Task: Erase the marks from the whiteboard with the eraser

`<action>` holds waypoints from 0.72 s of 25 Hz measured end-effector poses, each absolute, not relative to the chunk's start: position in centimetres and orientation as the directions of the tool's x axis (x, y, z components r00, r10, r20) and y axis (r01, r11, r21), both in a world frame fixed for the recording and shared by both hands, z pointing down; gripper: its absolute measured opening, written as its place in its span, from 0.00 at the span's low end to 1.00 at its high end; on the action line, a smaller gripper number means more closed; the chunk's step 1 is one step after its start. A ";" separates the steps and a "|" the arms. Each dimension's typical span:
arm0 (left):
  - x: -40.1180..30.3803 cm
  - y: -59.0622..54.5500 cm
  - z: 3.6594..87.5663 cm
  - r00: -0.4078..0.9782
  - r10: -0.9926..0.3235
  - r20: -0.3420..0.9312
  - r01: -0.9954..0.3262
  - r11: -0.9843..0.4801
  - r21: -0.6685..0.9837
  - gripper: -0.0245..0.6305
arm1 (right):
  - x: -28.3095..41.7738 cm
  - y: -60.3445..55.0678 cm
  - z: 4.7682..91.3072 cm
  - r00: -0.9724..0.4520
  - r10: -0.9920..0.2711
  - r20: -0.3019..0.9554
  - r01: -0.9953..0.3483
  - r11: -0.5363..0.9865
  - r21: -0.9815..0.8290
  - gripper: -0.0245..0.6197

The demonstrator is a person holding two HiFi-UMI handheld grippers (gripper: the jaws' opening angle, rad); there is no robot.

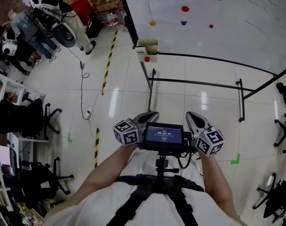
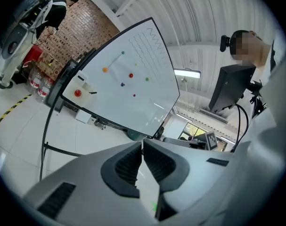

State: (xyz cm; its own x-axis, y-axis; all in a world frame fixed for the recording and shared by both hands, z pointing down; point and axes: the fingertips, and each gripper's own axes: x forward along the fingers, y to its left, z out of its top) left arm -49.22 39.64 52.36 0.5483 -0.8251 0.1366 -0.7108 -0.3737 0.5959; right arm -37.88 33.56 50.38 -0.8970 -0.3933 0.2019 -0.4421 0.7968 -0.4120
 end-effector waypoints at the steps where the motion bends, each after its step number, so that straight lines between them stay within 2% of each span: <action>1: -48.6 39.1 52.2 0.544 -0.828 0.136 -0.711 -0.369 0.598 0.09 | -37.2 32.9 50.3 -0.899 -0.390 0.201 -0.439 0.797 -0.415 0.06; 3: -47.7 37.9 52.1 0.531 -0.837 0.132 -0.711 -0.356 0.607 0.06 | -36.0 31.6 50.0 -0.904 -0.379 0.199 -0.428 0.802 -0.416 0.06; 8: -45.6 34.6 52.6 0.523 -0.840 0.146 -0.713 -0.337 0.615 0.06 | -33.5 28.1 50.1 -0.904 -0.383 0.189 -0.427 0.798 -0.426 0.06; 11: -44.9 33.2 53.0 0.528 -0.823 0.209 -0.741 -0.326 0.588 0.06 | -32.5 26.8 50.5 -0.897 -0.400 0.187 -0.439 0.774 -0.456 0.06; 15: -46.3 32.0 53.8 0.463 -0.818 0.341 -0.834 -0.272 0.480 0.06 | -33.2 25.3 51.4 -0.901 -0.388 0.194 -0.432 0.762 -0.483 0.06; 18: -48.6 30.7 54.3 0.398 -0.849 0.347 -0.859 -0.211 0.467 0.06 | -34.0 23.8 51.4 -0.904 -0.385 0.188 -0.426 0.764 -0.485 0.06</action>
